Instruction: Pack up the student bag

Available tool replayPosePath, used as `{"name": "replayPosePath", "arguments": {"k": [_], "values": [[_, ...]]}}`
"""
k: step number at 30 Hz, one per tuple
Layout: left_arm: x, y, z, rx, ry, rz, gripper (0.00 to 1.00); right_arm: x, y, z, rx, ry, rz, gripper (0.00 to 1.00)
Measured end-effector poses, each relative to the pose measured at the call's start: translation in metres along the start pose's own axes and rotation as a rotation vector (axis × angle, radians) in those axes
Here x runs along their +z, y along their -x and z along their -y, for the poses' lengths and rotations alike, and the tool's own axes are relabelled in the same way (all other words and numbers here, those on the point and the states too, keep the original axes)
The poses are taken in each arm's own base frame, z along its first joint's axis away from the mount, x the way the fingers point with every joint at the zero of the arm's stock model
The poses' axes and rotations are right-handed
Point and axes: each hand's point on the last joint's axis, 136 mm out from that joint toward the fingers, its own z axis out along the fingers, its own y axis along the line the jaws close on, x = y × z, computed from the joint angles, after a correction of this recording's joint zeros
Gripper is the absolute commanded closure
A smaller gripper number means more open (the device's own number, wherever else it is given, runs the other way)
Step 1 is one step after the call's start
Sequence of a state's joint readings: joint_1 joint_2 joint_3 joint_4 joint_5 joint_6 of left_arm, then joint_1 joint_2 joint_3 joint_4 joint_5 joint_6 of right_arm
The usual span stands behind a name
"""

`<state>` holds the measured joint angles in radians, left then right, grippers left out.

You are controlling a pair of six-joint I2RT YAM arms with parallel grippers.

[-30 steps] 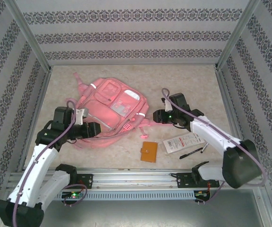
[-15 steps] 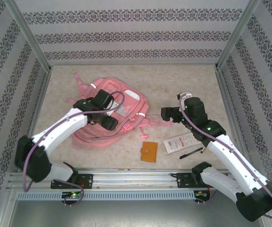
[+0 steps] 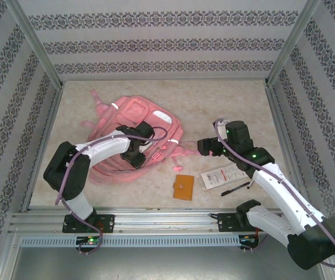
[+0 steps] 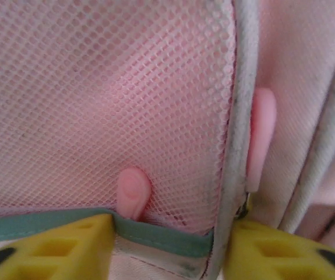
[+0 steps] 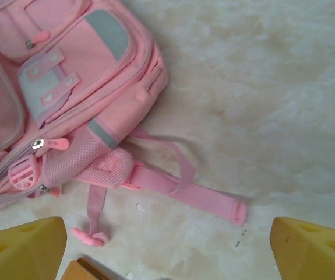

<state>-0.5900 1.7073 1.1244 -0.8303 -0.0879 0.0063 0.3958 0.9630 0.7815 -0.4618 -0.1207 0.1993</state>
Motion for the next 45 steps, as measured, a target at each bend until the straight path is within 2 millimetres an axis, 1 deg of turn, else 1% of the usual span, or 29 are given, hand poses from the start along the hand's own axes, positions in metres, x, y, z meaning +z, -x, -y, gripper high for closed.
{"name": "replayPosePath", "arguments": {"k": [1,2,4,6,8,9,12,13,15,17,19,21,24,28,31,35,38,43,44,45], "values": [[-0.003,0.002,-0.002,-0.012,0.017,0.003,0.90,0.003,-0.001,-0.003,-0.011,0.014,-0.007,0.12],[-0.007,0.004,-0.003,-0.025,0.022,0.006,0.95,0.006,-0.002,-0.007,-0.026,0.033,-0.015,0.12],[-0.011,0.008,-0.003,-0.043,0.016,0.014,0.99,0.013,-0.003,-0.015,-0.062,0.068,-0.025,0.12],[-0.017,0.014,0.000,-0.065,-0.007,0.033,1.00,0.021,-0.005,-0.023,-0.120,0.113,-0.041,0.09],[-0.030,0.021,0.005,-0.090,-0.051,0.078,1.00,0.028,-0.011,-0.035,-0.221,0.188,-0.064,0.07],[-0.039,0.025,0.008,-0.103,-0.075,0.105,1.00,0.030,-0.013,-0.041,-0.270,0.228,-0.070,0.07],[-0.075,0.039,0.013,-0.137,-0.146,0.218,1.00,0.037,-0.019,-0.059,-0.420,0.353,-0.091,0.10],[-0.085,0.042,0.013,-0.144,-0.161,0.247,1.00,0.039,-0.017,-0.063,-0.451,0.385,-0.098,0.11],[-0.110,0.049,0.015,-0.156,-0.196,0.318,1.00,0.044,-0.006,-0.069,-0.519,0.448,-0.095,0.15],[-0.127,0.053,0.016,-0.161,-0.224,0.363,1.00,0.050,0.007,-0.072,-0.608,0.489,-0.084,0.17],[-0.135,0.054,0.019,-0.163,-0.248,0.384,1.00,0.058,0.013,-0.070,-0.696,0.506,-0.095,0.23],[-0.138,0.054,0.022,-0.168,-0.274,0.387,1.00,0.068,0.017,-0.065,-0.765,0.524,-0.114,0.33],[-0.138,0.053,0.026,-0.175,-0.300,0.383,1.00,0.079,0.018,-0.058,-0.813,0.547,-0.133,0.42],[-0.138,0.054,0.028,-0.185,-0.314,0.386,1.00,0.089,0.019,-0.050,-0.824,0.583,-0.158,0.54],[-0.134,0.053,0.030,-0.196,-0.325,0.384,1.00,0.095,0.016,-0.051,-0.825,0.626,-0.172,0.56],[-0.128,0.053,0.034,-0.215,-0.343,0.378,1.00,0.100,0.003,-0.059,-0.820,0.677,-0.201,0.55],[-0.126,0.054,0.036,-0.227,-0.360,0.380,1.00,0.105,-0.005,-0.067,-0.824,0.705,-0.222,0.56],[-0.124,0.054,0.037,-0.252,-0.370,0.387,1.00,0.112,-0.011,-0.070,-0.822,0.718,-0.245,0.62],[-0.124,0.055,0.037,-0.259,-0.373,0.387,1.00,0.113,-0.011,-0.069,-0.823,0.715,-0.247,0.64],[-0.124,0.055,0.038,-0.266,-0.376,0.389,1.00,0.114,-0.011,-0.069,-0.829,0.709,-0.247,0.69]]}}
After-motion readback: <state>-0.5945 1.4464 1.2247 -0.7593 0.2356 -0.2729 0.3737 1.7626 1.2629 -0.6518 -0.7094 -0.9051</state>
